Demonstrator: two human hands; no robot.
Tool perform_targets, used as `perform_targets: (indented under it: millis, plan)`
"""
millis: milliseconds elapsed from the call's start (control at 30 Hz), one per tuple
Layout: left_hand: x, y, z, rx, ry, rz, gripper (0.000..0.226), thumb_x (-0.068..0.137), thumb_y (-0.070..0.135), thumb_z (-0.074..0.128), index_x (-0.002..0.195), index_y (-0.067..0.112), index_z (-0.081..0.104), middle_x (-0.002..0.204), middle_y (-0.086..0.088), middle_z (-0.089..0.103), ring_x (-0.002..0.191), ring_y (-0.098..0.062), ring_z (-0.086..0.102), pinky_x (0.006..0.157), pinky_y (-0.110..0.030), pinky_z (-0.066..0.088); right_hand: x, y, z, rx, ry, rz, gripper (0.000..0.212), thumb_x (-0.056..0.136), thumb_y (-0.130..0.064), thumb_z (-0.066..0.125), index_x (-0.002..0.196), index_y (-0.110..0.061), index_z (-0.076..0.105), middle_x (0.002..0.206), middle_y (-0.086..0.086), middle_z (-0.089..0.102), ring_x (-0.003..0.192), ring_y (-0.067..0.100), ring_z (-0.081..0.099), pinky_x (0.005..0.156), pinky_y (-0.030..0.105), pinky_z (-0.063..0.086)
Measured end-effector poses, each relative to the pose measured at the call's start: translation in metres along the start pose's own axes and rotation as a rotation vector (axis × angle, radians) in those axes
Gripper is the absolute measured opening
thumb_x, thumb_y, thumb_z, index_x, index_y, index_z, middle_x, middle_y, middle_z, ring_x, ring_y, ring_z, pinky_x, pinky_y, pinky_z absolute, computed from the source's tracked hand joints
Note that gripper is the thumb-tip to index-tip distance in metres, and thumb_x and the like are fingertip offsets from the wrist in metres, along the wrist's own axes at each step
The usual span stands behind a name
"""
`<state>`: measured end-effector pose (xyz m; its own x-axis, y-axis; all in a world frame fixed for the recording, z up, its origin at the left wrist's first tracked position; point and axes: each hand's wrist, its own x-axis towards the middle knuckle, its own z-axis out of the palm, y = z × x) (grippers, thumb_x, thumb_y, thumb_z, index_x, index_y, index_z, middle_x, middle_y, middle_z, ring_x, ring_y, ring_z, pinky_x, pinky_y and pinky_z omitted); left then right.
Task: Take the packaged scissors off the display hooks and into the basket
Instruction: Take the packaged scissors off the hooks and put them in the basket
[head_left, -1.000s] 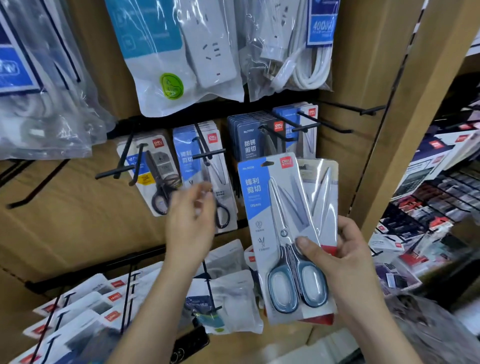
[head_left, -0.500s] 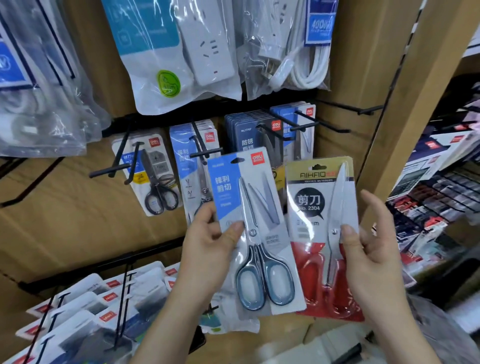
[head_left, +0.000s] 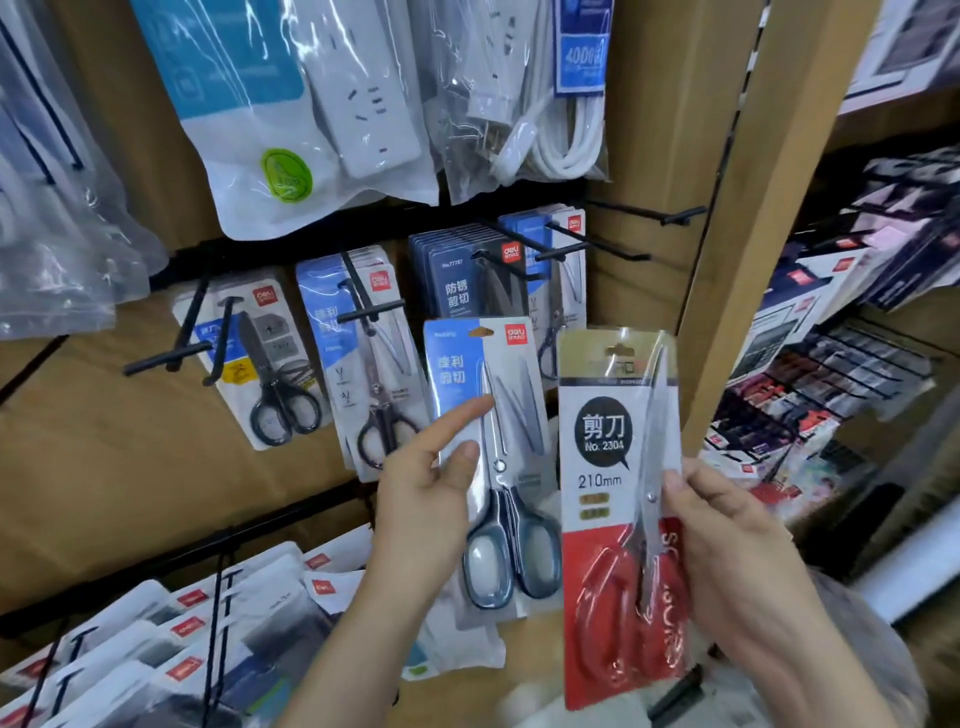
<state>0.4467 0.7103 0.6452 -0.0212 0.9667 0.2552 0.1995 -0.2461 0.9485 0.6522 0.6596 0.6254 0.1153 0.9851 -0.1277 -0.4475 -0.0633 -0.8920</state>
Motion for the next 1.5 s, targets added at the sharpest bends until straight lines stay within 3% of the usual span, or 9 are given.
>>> perform_targets:
  millis: [100,267,467,533,700,967,1033,1300,1500]
  plan:
    - [0.003,0.002,0.017,-0.060,-0.050,-0.013,0.048,0.101,0.000,0.049,0.111,0.044,0.065,0.078,0.042,0.063,0.072,0.020,0.056,0.074,0.002,0.042,-0.002,0.013,0.004,0.025,-0.037,0.069,0.029,0.087,-0.022,0.057,0.104,0.001,0.062,0.100,0.027,0.071,0.074,0.032,0.065,0.062,0.039,0.059]
    - [0.018,0.001,0.049,-0.153,-0.068,0.004,0.054,0.098,-0.002,0.052,0.117,0.047,0.065,0.128,0.012,0.066,0.119,-0.013,0.063,0.099,-0.047,0.053,-0.006,0.020,-0.012,-0.071,-0.004,0.066,0.023,0.092,-0.020,0.054,0.107,-0.007,0.066,0.103,0.028,0.071,0.078,0.032,0.065,0.070,0.039,0.053]
    - [0.041,0.009,0.089,-0.110,-0.124,0.074,0.060,0.096,-0.001,0.055,0.131,0.048,0.055,0.141,0.003,0.056,0.131,-0.018,0.051,0.102,-0.034,0.050,0.006,0.006,-0.039,-0.115,0.131,-0.081,0.026,0.085,-0.039,0.067,0.100,-0.018,0.072,0.094,0.026,0.071,0.076,0.033,0.065,0.075,0.042,0.052]
    - [0.052,0.016,0.103,-0.111,-0.139,0.098,0.058,0.096,-0.002,0.055,0.135,0.041,0.054,0.139,0.014,0.053,0.121,0.011,0.052,0.095,-0.020,0.051,0.017,0.000,-0.048,-0.166,0.132,-0.127,0.040,0.075,-0.053,0.072,0.100,-0.022,0.072,0.091,0.030,0.067,0.079,0.035,0.062,0.080,0.048,0.047]
    - [0.070,0.027,0.126,-0.018,-0.086,0.108,0.058,0.098,0.003,0.054,0.136,0.047,0.050,0.080,-0.002,0.064,0.043,-0.002,0.036,0.049,-0.010,0.037,0.042,-0.009,-0.070,-0.241,0.112,-0.164,0.020,0.099,-0.016,0.049,0.103,-0.013,0.068,0.096,0.020,0.075,0.082,0.035,0.070,0.081,0.047,0.054]
    - [0.051,0.026,0.128,0.280,-0.050,0.091,0.066,0.100,0.021,0.054,0.123,0.077,0.027,0.044,0.008,0.033,0.043,-0.010,0.025,0.048,-0.024,0.027,0.059,-0.021,-0.095,-0.274,-0.039,-0.133,0.039,0.075,-0.055,0.076,0.096,-0.022,0.075,0.090,0.018,0.075,0.079,0.027,0.070,0.071,0.032,0.054]
    - [0.049,0.027,0.129,0.337,-0.068,0.091,0.066,0.100,0.022,0.053,0.131,0.072,0.022,0.042,0.008,0.036,0.041,-0.010,0.028,0.047,-0.025,0.029,0.061,-0.024,-0.099,-0.238,-0.052,-0.113,0.014,0.084,-0.034,0.069,0.091,-0.024,0.076,0.087,0.017,0.075,0.080,0.029,0.069,0.073,0.034,0.051]
    - [0.088,0.035,0.132,0.617,-0.171,0.030,0.081,0.100,0.014,0.051,0.154,0.046,-0.001,0.060,0.003,0.044,0.052,-0.011,0.046,0.047,-0.020,0.032,0.074,-0.024,-0.102,-0.478,0.168,-0.264,0.026,0.099,-0.015,0.054,0.090,-0.033,0.070,0.080,-0.001,0.075,0.082,0.024,0.069,0.076,0.038,0.048]
    - [0.139,0.013,0.136,0.675,-0.043,0.003,0.082,0.096,0.003,0.050,0.157,0.040,0.009,0.067,-0.002,0.048,0.057,-0.016,0.047,0.059,-0.037,0.043,0.069,-0.043,-0.097,-0.359,0.218,-0.345,0.023,0.095,-0.003,0.054,0.085,-0.015,0.071,0.075,-0.003,0.075,0.061,0.000,0.064,0.057,0.007,0.047]
